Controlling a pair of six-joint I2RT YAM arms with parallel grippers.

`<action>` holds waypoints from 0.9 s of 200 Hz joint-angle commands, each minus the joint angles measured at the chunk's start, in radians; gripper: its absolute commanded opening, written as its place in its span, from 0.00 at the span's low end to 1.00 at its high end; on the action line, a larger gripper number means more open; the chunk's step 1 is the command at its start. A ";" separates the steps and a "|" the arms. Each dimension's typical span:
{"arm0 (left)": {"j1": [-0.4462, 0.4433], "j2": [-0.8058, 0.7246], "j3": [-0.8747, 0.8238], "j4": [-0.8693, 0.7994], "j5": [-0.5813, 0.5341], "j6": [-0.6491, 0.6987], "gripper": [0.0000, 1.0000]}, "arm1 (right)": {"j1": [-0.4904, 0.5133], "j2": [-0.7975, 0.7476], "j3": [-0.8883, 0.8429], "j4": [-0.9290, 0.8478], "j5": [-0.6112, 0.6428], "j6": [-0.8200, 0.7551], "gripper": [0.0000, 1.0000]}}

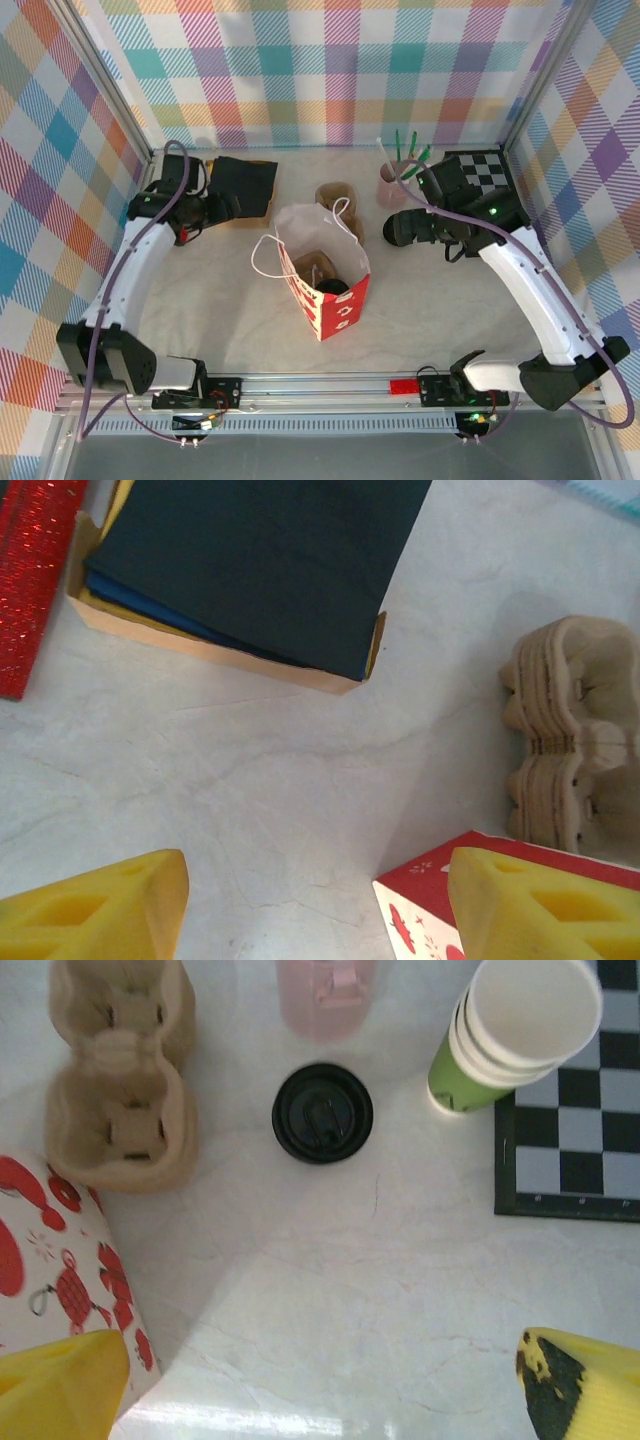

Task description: Pack the takeout coffee

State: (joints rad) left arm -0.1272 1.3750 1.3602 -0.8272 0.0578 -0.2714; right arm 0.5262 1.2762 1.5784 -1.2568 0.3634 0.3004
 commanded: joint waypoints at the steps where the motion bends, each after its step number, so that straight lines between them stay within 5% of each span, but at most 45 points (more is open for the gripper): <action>1: -0.024 0.065 0.056 0.032 -0.051 0.021 0.68 | -0.028 -0.031 -0.029 0.022 -0.026 0.009 0.99; 180: -0.088 0.742 0.588 0.099 -0.171 0.067 0.64 | -0.121 -0.019 -0.256 0.178 -0.153 -0.012 0.99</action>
State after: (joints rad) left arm -0.2066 2.0605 1.8774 -0.7197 -0.0734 -0.2325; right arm 0.4145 1.2407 1.3399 -1.1198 0.2470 0.2989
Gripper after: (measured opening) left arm 0.647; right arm 0.990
